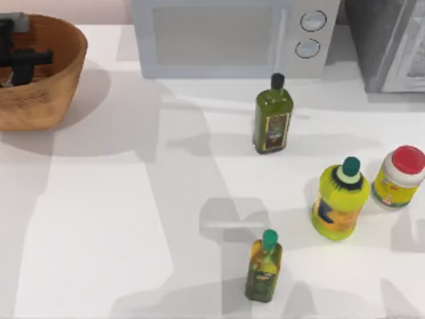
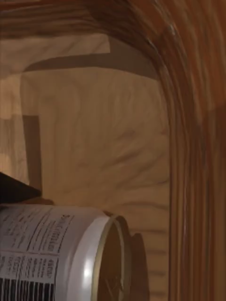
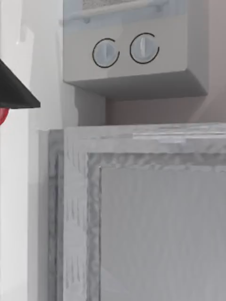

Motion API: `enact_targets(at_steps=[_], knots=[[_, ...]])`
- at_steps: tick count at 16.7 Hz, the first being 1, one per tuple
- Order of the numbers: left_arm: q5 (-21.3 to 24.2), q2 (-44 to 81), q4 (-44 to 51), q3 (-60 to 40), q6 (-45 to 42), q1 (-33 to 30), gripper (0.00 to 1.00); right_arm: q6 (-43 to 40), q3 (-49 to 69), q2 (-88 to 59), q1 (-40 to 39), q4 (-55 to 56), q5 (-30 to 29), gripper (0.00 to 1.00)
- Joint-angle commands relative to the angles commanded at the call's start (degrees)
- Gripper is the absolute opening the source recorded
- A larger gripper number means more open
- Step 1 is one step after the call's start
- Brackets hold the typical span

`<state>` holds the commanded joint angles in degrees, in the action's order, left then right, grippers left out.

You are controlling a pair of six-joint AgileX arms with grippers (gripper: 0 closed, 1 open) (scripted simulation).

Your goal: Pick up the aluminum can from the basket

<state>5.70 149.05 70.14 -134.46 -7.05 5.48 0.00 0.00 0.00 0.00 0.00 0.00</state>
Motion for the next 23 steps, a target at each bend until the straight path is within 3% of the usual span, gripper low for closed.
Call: enact_targets(at_steps=[7,12,16,23], knots=[[-0.7,-4.2,-0.2,2.7,1.1,0.3,0.00,0.0,0.0,0.0,0.0,0.0,0.0,1.00],[-2.5,-16.0,-9.7,14.3,-0.4,2.5,0.00,0.0,0.0,0.0,0.0,0.0,0.0,1.00],[-4.6,-36.0,-22.1,34.1,-2.0,4.0,0.00,0.0,0.0,0.0,0.0,0.0,0.0,1.00],[-7.0,-87.6,-46.2,80.7,-1.8,3.2,0.00,0.0,0.0,0.0,0.0,0.0,0.0,1.00]])
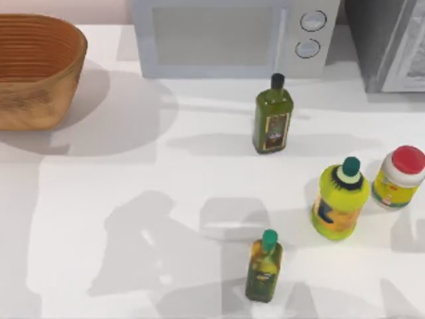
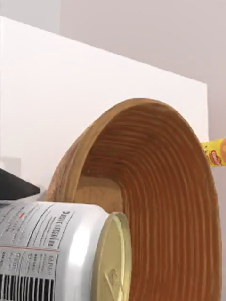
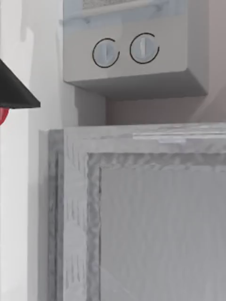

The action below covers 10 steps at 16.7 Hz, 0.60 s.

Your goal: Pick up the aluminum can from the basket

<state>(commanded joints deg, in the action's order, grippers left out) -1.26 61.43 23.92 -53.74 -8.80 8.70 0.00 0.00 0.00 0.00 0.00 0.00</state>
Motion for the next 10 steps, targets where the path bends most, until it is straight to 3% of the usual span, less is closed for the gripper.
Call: enact_targets(at_steps=[5,10], knots=[[-0.1,-34.5,-14.1,30.6,3.2,-3.2,0.00,0.0,0.0,0.0,0.0,0.0,0.0,1.00],[0.8,-55.5,-22.1,49.1,7.1,-7.1,0.00,0.0,0.0,0.0,0.0,0.0,0.0,1.00]])
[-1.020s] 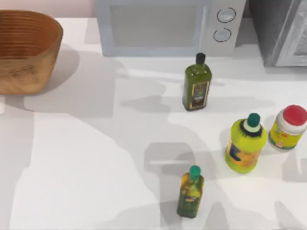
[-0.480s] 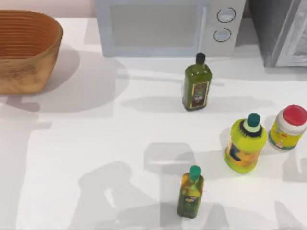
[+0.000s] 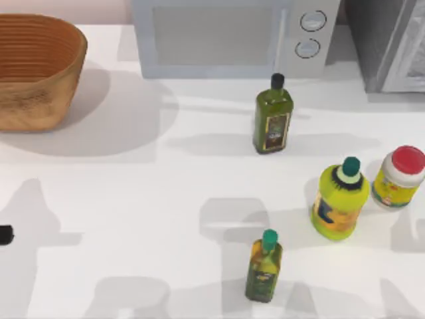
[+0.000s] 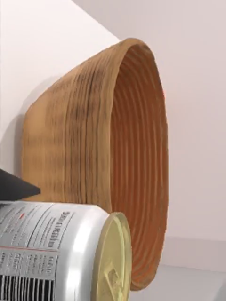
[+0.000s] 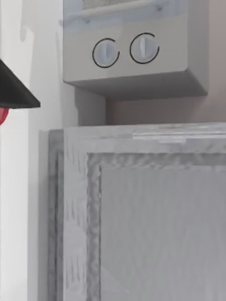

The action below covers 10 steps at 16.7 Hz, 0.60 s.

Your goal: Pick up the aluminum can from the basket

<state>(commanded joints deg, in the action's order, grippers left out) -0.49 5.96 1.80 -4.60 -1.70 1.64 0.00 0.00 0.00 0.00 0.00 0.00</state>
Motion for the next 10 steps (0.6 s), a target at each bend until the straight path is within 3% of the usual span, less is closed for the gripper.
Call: enact_targets(at_steps=[10], knots=[[0.5,-5.7,-1.7,4.6,1.6,-1.4,0.00,0.0,0.0,0.0,0.0,0.0,0.0,1.00]])
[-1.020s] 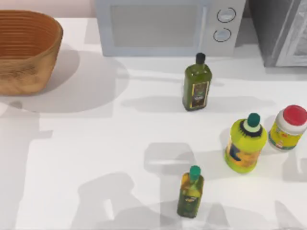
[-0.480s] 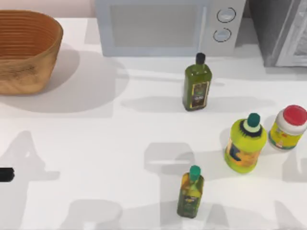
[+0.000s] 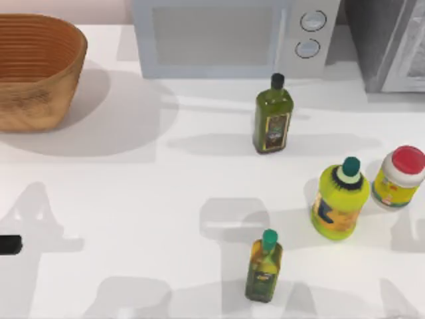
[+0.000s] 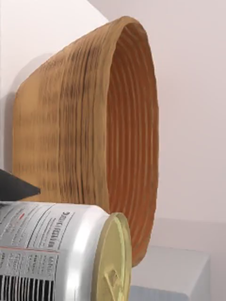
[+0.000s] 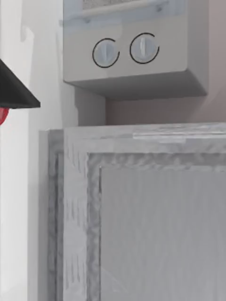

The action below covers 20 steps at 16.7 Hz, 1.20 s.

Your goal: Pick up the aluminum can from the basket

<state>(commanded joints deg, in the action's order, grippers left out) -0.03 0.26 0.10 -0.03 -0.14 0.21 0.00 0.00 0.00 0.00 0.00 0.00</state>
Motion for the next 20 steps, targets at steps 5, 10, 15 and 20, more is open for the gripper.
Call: enact_targets(at_steps=[5,10,15,20], knots=[[4.3,8.2,-4.8,-4.6,-0.6,-0.7,0.00,0.0,0.0,0.0,0.0,0.0,0.0,1.00],[15.9,31.4,-16.5,-15.5,-1.6,-2.9,0.00,0.0,0.0,0.0,0.0,0.0,0.0,1.00],[32.0,61.8,-31.9,-29.3,-2.6,-5.7,0.00,0.0,0.0,0.0,0.0,0.0,0.0,1.00],[49.3,91.6,-47.4,-42.3,-3.2,-8.4,0.00,0.0,0.0,0.0,0.0,0.0,0.0,1.00]])
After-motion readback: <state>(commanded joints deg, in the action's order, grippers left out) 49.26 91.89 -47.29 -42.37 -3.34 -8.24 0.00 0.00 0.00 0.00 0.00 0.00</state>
